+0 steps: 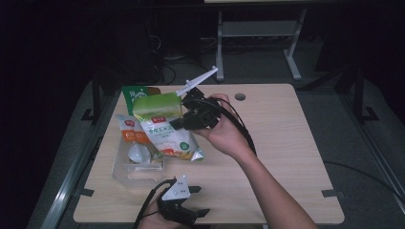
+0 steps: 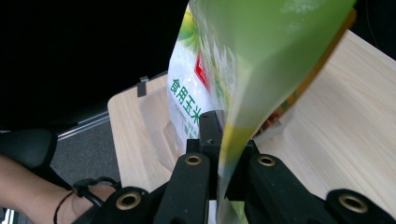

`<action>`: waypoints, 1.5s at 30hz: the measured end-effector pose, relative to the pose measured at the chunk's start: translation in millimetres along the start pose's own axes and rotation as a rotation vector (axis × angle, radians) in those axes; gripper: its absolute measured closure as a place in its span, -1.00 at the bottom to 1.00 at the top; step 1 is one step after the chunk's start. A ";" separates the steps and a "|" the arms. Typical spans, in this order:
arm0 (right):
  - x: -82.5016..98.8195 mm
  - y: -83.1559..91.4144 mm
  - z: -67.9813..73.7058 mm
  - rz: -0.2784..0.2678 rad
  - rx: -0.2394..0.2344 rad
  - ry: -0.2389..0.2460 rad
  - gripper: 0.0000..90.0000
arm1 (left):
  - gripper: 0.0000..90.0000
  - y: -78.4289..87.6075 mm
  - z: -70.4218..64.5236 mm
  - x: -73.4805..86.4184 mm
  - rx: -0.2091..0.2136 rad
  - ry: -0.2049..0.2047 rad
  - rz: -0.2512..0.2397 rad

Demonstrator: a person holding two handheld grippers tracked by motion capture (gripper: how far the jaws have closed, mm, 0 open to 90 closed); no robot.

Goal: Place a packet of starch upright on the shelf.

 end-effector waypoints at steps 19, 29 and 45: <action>-30.4 -54.2 20.4 0.013 -0.081 0.061 0.96 | -0.39 0.4 0.0 0.7 -0.004 -0.008 0.011; -35.3 -86.3 28.7 0.022 -0.130 0.067 0.96 | -0.39 -1.0 -0.2 1.3 -0.007 -0.006 0.003; -29.1 -140.4 30.6 0.068 -0.199 0.054 0.96 | -0.39 -2.3 -1.6 3.0 0.001 0.026 0.007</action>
Point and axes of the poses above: each handheld gripper's, and its own axes: y roughly backward along the jaws, x roughly out of its underside, z roughly to its left, the point moved 1 cm from there along -y, roughly forward along the jaws, and after that the axes turned 5 degrees about y, right-handed, at the moved point
